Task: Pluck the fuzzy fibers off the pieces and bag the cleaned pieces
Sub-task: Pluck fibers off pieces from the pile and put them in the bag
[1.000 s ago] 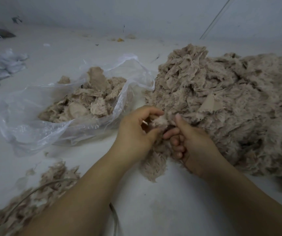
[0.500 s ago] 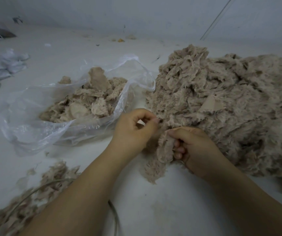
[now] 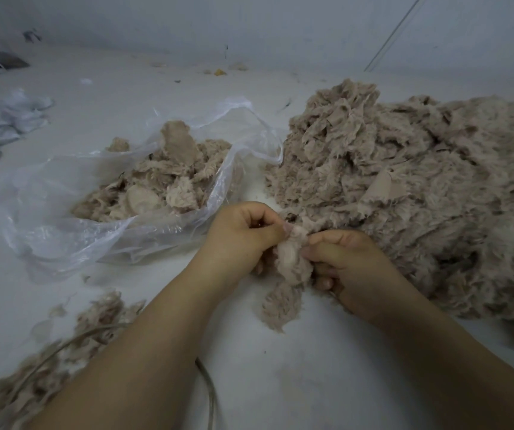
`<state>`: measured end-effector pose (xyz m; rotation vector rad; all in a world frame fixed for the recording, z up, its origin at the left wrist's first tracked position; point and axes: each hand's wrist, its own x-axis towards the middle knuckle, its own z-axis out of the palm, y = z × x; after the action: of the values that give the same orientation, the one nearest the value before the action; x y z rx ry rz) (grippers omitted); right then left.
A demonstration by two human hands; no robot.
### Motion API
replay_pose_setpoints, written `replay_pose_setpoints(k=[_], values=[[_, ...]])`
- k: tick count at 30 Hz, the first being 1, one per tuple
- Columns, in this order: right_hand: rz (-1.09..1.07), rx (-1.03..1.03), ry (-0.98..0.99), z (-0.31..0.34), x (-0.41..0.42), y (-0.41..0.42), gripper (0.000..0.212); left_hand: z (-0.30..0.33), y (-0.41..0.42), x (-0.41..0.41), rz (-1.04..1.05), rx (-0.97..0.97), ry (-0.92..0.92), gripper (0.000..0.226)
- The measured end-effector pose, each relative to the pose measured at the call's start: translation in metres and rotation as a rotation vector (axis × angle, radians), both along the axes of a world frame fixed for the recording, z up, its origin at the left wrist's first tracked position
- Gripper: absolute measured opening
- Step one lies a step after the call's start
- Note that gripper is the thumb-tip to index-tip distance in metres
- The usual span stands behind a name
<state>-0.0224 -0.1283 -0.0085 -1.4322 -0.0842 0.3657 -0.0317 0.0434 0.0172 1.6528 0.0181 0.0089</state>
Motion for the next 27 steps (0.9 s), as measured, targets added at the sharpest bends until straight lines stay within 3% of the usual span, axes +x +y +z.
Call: replay_pose_setpoints(k=[3,5,10,14,15,19,27], values=[[0.002,0.027,0.021,0.0014,0.0001,0.0004,0.038,0.0018,-0.0004,-0.0008,-0.099,-0.098,0.123,0.015],[0.040,0.024,0.008,0.0034,-0.0013,0.0003,0.026,0.0009,-0.0023,-0.0024,-0.142,-0.061,0.083,0.010],[0.139,-0.159,-0.151,0.0015,-0.0047,-0.0003,0.027,-0.0028,-0.0041,-0.0008,-0.112,-0.003,0.004,0.022],[0.071,-0.013,-0.008,0.0029,-0.0019,0.0002,0.042,-0.0050,-0.0044,0.0015,-0.053,-0.166,0.127,0.025],[0.069,0.014,0.013,0.0043,-0.0017,0.0005,0.035,-0.0059,-0.0048,0.0023,-0.020,-0.180,0.135,0.026],[0.035,0.033,0.055,0.0047,-0.0009,0.0018,0.052,-0.0068,-0.0049,0.0025,0.016,-0.180,0.118,0.025],[0.129,-0.013,-0.033,0.0038,-0.0046,-0.0001,0.026,-0.0049,-0.0070,0.0000,-0.063,-0.188,0.136,0.031]])
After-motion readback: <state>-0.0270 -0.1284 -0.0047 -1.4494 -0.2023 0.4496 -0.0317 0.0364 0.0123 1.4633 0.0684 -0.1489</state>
